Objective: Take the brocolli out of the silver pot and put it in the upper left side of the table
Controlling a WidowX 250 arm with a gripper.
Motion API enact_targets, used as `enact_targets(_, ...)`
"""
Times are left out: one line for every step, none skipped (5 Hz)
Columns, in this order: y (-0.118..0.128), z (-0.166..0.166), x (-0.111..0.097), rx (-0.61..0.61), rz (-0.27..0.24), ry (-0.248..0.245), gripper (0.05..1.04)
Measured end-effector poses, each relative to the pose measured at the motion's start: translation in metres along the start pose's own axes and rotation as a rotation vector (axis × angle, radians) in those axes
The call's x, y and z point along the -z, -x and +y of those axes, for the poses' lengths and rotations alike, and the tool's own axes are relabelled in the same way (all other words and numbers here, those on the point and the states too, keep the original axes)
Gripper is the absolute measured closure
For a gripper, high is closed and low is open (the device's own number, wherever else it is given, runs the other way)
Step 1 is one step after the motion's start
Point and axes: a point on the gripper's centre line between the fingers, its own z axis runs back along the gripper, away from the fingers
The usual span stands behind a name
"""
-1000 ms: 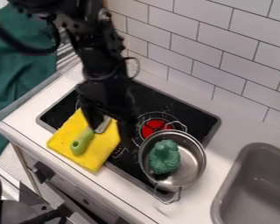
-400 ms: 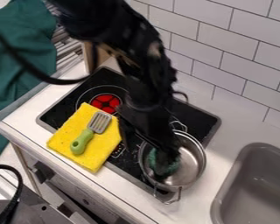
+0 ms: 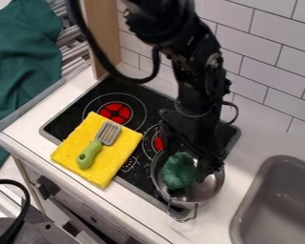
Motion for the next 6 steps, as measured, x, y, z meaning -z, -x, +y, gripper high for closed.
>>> enact_targets(-0.005, 0.001, 0.005, -0.003, 0.003, -0.003, 0.082)
enact_targets(-0.004, 0.004, 0.006, -0.002, 0.008, -0.009, 0.082)
enact_targets(0.002, 0.012, 0.003, -0.02, 0.012, -0.021, 0.083)
enact_targets(0.007, 0.021, 0.002, -0.042, 0.0, -0.016, 0.12)
enact_targets(0.007, 0.019, 0.011, -0.03, -0.002, 0.012, 0.406)
enact_targets(0.004, 0.018, 0.015, -0.036, 0.001, 0.015, 0.692)
